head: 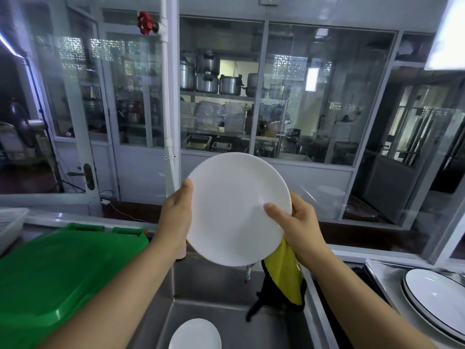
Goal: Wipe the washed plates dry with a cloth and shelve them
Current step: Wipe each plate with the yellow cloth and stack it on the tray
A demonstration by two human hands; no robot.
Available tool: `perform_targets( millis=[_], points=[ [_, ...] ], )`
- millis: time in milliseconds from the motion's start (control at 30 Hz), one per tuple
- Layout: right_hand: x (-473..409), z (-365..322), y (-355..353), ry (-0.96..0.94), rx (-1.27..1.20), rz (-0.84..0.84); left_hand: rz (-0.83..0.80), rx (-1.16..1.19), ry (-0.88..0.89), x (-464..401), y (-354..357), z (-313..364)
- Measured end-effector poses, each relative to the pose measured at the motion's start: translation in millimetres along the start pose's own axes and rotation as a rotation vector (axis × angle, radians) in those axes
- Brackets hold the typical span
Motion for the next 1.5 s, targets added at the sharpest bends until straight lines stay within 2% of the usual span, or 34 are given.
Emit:
perform_targets(
  millis=[67,133,200,267,300,400,467,533,600,700,867,933,1033,1133,1300,1400,1500],
  points=[
    [4.4,-1.4,5.9,-0.038,-0.066,0.010,-0.019,-0.151,0.031,-8.7,1.4,-0.7],
    [6.8,-2.2,11.5,-0.172,0.037,0.096,-0.042,-0.211,0.051,-6.7,5.3,-3.8],
    [10.6,-5.9,18.9,-0.373,0.220,0.196,-0.166,-0.130,0.017,13.8,17.4,-3.9],
    [17.2,-7.4,31.0,-0.642,0.432,0.240,-0.343,0.043,-0.088,38.7,32.8,1.4],
    [22.8,-6.1,38.7,-0.790,0.534,0.241,-0.380,0.141,-0.152,46.3,37.7,4.8],
    [42.6,0.6,56.1,-1.083,0.692,0.274,-0.185,0.276,-0.280,39.3,38.2,5.8],
    [52.3,2.7,63.0,-1.175,0.733,0.288,-0.040,0.268,-0.298,34.2,32.0,-0.5],
    [56.6,4.2,67.1,-1.229,0.754,0.243,0.030,0.289,-0.332,31.8,25.8,-7.5],
    [56.7,7.0,67.3,-1.231,0.753,0.170,0.031,0.321,-0.358,28.6,21.7,-13.2],
    [52.3,16.0,55.6,-1.141,0.720,0.111,0.019,0.357,-0.294,24.5,15.4,-9.7],
    [22.4,17.4,23.8,-0.885,0.750,0.237,-0.094,0.309,-0.179,24.4,5.3,-3.9],
    [8.1,4.3,22.1,-0.850,0.777,0.257,-0.133,0.259,-0.175,25.8,5.6,-6.0],
    [1.1,-19.5,35.3,-0.918,0.830,0.232,-0.157,0.246,-0.160,25.5,11.2,-6.2],
    [13.3,-30.8,54.1,-1.039,0.820,0.109,-0.145,0.260,-0.137,21.5,14.5,-2.3],
    [40.9,-13.5,55.4,-1.179,0.737,-0.038,-0.159,0.269,-0.130,12.0,9.3,6.3],
    [38.1,3.1,32.5,-1.160,0.753,-0.061,-0.152,0.270,-0.108,10.2,6.7,10.5],
    [17.7,4.0,12.9,-1.083,0.806,0.009,-0.154,0.220,-0.111,11.6,6.6,7.8]
  ],
)
Point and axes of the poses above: each hand's wrist, its own x-axis away from the middle knuckle, its own y-axis out of the palm, z = x × y, the point moved 5 cm from there along -x, towards the middle knuckle, and after that the axes turned 11 degrees about z, right-handed, at the moved point
